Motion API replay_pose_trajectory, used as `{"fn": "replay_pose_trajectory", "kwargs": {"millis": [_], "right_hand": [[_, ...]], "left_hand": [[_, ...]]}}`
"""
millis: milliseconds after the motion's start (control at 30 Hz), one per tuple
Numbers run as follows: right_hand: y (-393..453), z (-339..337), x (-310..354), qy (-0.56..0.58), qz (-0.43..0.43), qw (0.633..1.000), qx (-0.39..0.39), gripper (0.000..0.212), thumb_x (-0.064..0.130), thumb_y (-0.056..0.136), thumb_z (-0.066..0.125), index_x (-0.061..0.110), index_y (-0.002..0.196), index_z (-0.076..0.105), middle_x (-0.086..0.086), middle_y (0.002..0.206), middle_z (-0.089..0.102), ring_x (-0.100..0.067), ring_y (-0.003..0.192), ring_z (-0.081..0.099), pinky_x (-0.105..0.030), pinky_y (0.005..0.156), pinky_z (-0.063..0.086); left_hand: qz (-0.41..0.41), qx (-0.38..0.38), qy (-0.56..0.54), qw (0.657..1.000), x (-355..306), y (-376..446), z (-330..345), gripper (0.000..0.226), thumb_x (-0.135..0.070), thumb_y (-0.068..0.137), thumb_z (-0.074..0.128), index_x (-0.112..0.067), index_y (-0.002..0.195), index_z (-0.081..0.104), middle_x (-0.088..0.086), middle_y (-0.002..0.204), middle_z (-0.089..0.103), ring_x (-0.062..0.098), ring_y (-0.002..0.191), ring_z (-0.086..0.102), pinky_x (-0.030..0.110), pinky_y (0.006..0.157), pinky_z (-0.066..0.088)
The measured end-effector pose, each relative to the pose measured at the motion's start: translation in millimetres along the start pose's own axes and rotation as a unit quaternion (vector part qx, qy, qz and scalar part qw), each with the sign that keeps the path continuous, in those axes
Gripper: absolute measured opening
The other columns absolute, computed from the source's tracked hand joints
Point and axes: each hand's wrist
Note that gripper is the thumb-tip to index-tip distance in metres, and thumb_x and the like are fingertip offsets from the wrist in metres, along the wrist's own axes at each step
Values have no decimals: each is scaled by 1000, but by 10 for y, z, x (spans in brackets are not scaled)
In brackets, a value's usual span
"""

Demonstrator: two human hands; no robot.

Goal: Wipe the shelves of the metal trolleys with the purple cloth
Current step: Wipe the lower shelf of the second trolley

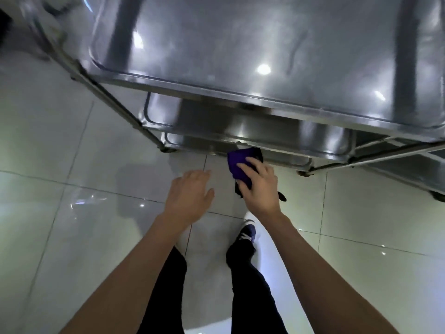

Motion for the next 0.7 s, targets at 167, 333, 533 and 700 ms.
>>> {"fn": "replay_pose_trajectory", "kwargs": {"millis": [167, 333, 533, 700], "right_hand": [[-61, -197, 871, -26, -82, 996, 32, 45, 28, 92, 66, 25, 136, 61, 2, 148, 50, -31, 128, 44, -51, 104, 40], [-52, -247, 1796, -48, -126, 990, 30, 45, 27, 92, 66, 23, 137, 61, 0, 148, 51, -32, 127, 47, -47, 107, 38], [-171, -110, 3077, -58, -167, 984, 30, 46, 29, 94, 65, 26, 140, 58, 4, 149, 50, -27, 132, 43, -48, 111, 37], [-214, 25, 3911, -38, -207, 977, 40, 45, 30, 95, 65, 25, 139, 58, 3, 149, 51, -27, 132, 45, -44, 112, 36]], "left_hand": [[-45, -58, 18, 997, 362, -414, -684, 42, -37, 100, 50, -20, 138, 55, 6, 137, 59, 27, 125, 51, 43, 100, 42], [-47, -114, 17, 992, 879, -813, -1295, 41, -38, 98, 52, -21, 135, 57, 5, 132, 60, 28, 117, 54, 44, 93, 43], [-60, -142, 21, 988, 1770, -1411, -1896, 39, -38, 100, 48, -18, 132, 58, 5, 129, 60, 26, 114, 55, 45, 92, 46], [-90, -162, 18, 982, 2318, -1759, -2282, 44, -42, 101, 46, -23, 139, 54, 2, 133, 59, 24, 116, 55, 42, 91, 47]]}}
Point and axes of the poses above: each hand's wrist, its own y-axis towards the middle knuckle, its own z-axis out of the palm, x = y × z
